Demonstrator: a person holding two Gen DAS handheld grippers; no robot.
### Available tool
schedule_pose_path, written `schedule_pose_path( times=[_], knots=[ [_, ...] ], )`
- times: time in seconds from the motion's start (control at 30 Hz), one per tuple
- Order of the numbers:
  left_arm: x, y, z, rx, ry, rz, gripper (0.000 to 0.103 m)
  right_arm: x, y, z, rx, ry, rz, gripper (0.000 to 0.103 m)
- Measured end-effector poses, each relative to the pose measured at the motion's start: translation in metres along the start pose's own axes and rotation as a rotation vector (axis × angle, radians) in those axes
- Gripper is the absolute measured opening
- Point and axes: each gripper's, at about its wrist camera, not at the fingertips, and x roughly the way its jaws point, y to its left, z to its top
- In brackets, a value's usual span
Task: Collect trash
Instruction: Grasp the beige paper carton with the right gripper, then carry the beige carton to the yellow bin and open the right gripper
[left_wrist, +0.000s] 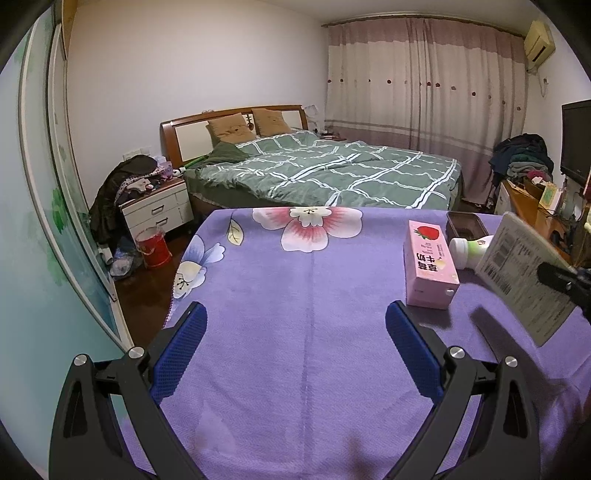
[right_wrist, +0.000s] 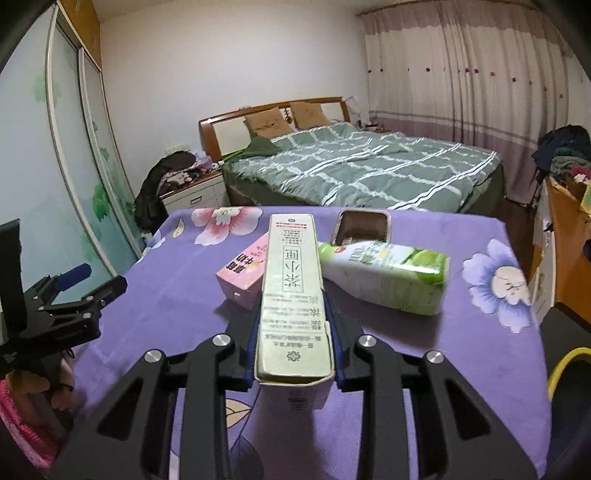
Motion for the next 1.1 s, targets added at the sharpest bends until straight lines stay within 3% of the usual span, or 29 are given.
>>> schedule_pose_path(
  times=[0.2,0.33,0.6,0.83,1.1],
  knots=[
    [-0.003,-0.002,-0.001,0.008,-0.003,-0.010,0.096,-0.034,-0.028,-0.001,0.061,-0.058,-0.096,0.028],
    [-0.003,-0.002,-0.001,0.008,-0.001,-0.010,0.096,-0.056,-0.061,-0.004,0.146,-0.110,-0.221,0.028],
    [-0.007,-0.003,-0.002,0.007,-0.001,-0.013,0.096,-0.098,-0.124,-0.021,0.301,-0.218,-0.585,0.029],
    [-0.007,-0.003,-0.001,0.015,0.001,-0.019,0.097,-0.117,-0.173,-0.041,0.417,-0.199,-0.821,0.029],
    [-0.007,-0.002,-0.001,0.013,-0.002,-0.027,0.097,-0.120,-0.226,-0.064,0.566,-0.097,-0.949,0.032]
  ],
)
